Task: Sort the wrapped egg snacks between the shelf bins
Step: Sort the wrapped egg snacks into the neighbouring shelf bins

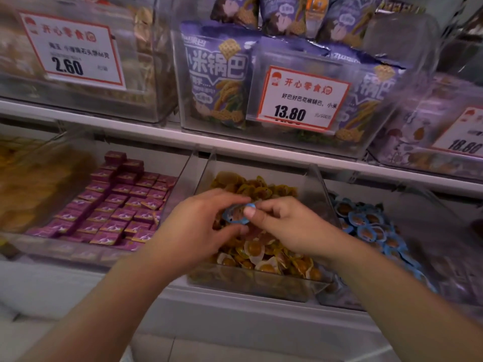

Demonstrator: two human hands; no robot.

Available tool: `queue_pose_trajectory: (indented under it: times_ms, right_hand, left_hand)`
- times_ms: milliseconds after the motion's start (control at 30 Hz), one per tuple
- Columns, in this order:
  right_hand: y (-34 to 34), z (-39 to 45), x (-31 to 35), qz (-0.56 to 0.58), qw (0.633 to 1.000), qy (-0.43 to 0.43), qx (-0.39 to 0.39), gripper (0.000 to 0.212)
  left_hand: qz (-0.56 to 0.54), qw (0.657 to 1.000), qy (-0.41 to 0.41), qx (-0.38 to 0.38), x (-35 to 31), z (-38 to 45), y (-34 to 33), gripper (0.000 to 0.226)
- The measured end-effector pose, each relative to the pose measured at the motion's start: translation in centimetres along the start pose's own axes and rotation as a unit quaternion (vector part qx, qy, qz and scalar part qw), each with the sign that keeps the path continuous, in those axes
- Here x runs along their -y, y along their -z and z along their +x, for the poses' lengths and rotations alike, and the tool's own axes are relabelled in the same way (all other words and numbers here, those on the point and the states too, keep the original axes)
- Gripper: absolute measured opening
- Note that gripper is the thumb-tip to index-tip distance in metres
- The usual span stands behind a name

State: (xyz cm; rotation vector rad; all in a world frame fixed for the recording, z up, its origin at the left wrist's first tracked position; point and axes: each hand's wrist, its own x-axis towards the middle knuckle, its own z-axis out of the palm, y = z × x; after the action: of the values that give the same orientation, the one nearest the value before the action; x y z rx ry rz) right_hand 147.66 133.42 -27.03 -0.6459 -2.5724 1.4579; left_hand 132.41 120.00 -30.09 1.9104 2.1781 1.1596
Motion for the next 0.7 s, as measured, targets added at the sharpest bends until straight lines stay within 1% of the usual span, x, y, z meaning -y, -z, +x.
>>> queue_pose_trajectory:
  times_ms: [67,133,200,233,333,400,467,533,633,700]
  right_hand:
    - [-0.5,0.1,-0.2,0.015,0.997,-0.054,0.047,0.054]
    - [-0.8,-0.2,-0.8,-0.034,0.987,-0.112,0.113,0.066]
    - [-1.1,-0.4,-1.4,-0.092,0.974,-0.130,0.164,0.068]
    - [-1.3,-0.3,-1.6,-0.097,0.970,-0.132,0.179,0.069]
    - [-2.4,0.7,-2.2,-0.107,0.964,-0.134,0.204,0.072]
    - [-3.1,1.8,-2.4,-0.138,0.957,-0.120,0.224,0.068]
    - [-3.2,3.1,-3.0,-0.169,0.950,-0.125,0.229,0.066]
    - [-2.5,4.3,-3.8,-0.196,0.947,-0.138,0.216,0.070]
    - [-0.8,4.9,-5.3,-0.242,0.944,-0.171,0.148,0.070]
    - [-0.1,4.6,-5.5,-0.234,0.947,-0.182,0.125,0.063]
  left_hand:
    - [0.054,0.998,0.003,-0.032,0.5,0.0,0.8,0.039]
    - [0.088,0.994,0.022,-0.068,1.3,0.1,1.7,0.037]
    - [0.080,0.992,0.041,-0.087,1.9,0.1,2.1,0.038]
    - [0.071,0.993,0.046,-0.087,2.0,0.1,2.1,0.038]
    - [0.048,0.995,0.043,-0.079,1.8,0.1,1.5,0.036]
    - [0.037,0.996,0.042,-0.070,1.7,0.0,1.3,0.036]
    - [0.034,0.996,0.040,-0.068,1.8,-0.1,1.2,0.036]
    - [0.028,0.996,0.040,-0.069,1.9,-0.3,1.3,0.036]
    - [0.018,0.997,0.042,-0.065,1.9,-0.5,1.4,0.036]
    - [0.018,0.997,0.041,-0.060,1.9,-0.6,1.4,0.037]
